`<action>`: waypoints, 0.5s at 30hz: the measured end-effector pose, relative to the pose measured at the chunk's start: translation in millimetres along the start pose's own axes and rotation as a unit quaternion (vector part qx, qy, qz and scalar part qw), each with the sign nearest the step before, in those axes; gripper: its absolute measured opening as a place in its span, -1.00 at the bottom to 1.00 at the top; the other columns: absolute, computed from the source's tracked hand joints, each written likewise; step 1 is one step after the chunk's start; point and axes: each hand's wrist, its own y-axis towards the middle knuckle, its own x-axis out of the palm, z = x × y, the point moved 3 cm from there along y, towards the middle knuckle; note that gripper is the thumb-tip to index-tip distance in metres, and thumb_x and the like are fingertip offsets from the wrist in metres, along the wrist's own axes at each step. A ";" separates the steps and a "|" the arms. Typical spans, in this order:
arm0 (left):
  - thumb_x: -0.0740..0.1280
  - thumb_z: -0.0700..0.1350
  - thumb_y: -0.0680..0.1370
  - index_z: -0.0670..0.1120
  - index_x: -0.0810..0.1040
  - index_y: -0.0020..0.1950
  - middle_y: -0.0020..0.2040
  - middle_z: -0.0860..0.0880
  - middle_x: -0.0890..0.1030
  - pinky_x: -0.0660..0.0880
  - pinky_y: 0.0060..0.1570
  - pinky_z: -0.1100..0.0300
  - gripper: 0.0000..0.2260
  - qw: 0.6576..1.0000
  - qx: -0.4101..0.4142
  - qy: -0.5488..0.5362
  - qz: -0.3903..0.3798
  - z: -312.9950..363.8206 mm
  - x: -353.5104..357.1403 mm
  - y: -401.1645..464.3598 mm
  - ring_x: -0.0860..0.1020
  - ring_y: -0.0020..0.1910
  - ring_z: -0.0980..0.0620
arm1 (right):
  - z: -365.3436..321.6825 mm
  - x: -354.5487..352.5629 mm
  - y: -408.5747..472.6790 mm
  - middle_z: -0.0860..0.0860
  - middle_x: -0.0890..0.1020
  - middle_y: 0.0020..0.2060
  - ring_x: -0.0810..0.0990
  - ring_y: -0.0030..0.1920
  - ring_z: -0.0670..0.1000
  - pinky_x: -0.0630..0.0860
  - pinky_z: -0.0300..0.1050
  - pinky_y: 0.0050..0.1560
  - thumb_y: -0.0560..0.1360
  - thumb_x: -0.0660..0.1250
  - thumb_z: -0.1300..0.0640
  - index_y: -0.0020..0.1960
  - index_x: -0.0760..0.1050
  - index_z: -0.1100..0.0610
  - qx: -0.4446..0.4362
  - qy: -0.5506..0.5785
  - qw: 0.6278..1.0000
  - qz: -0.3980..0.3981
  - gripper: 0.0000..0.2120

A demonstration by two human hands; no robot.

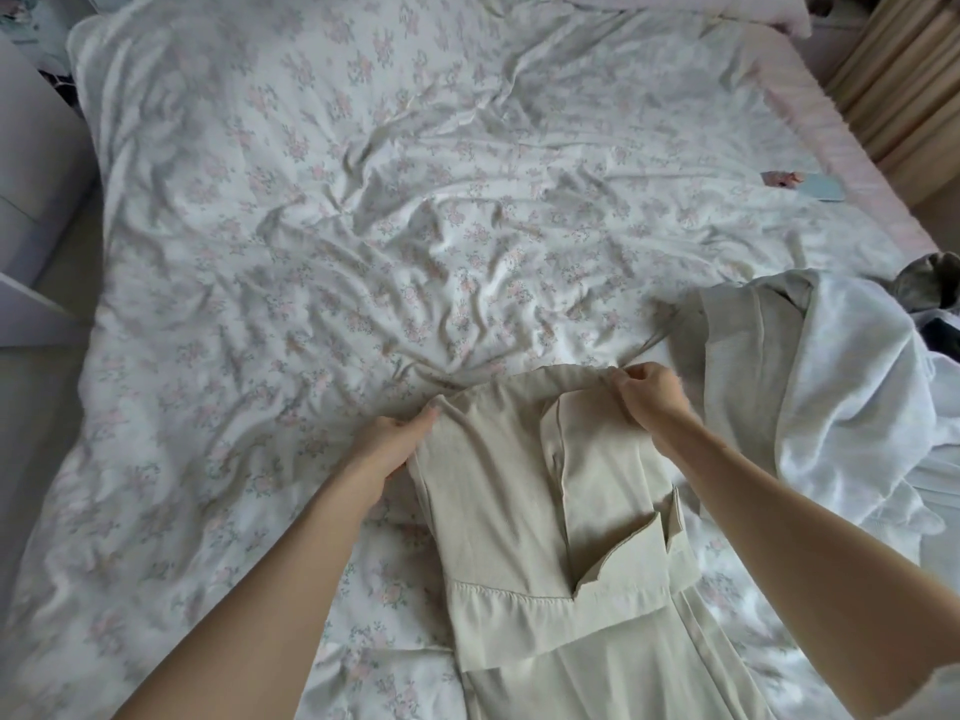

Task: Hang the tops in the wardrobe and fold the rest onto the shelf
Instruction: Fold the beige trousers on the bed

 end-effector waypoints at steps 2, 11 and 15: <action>0.28 0.17 0.53 -0.13 0.53 -0.23 -0.26 -0.01 0.55 0.43 -0.19 0.15 -0.63 0.994 0.040 0.097 0.019 5.0 6.4 6.4 0.54 -0.20 -0.02 | 1.9 5.9 5.2 0.04 0.50 -0.29 0.46 -0.26 0.03 0.26 -0.17 -0.43 0.54 0.27 -0.02 -0.13 0.48 0.15 -0.002 -0.046 0.999 -0.015 -0.77; 0.05 0.03 0.64 -0.04 0.34 -0.33 -0.29 -0.07 0.44 0.34 0.10 -0.04 -0.64 0.943 0.077 0.226 0.233 -22.4 1.2 11.5 0.45 -0.13 -0.14 | 8.0 -3.9 25.6 0.09 0.58 0.04 0.48 0.15 0.16 0.23 0.09 0.23 0.56 0.18 0.04 -0.03 0.49 0.01 0.006 -0.220 0.974 0.053 -0.87; 0.11 0.01 0.63 -0.09 0.33 -0.36 -0.38 -0.05 0.40 0.39 -0.13 0.04 -0.63 0.961 0.100 0.160 0.200 -34.7 -3.6 19.8 0.44 -0.27 -0.10 | 20.1 -6.6 36.4 0.16 0.59 0.06 0.51 0.11 0.20 0.37 0.02 0.10 0.56 0.19 0.00 0.08 0.54 0.09 0.010 -0.207 0.976 0.070 -0.77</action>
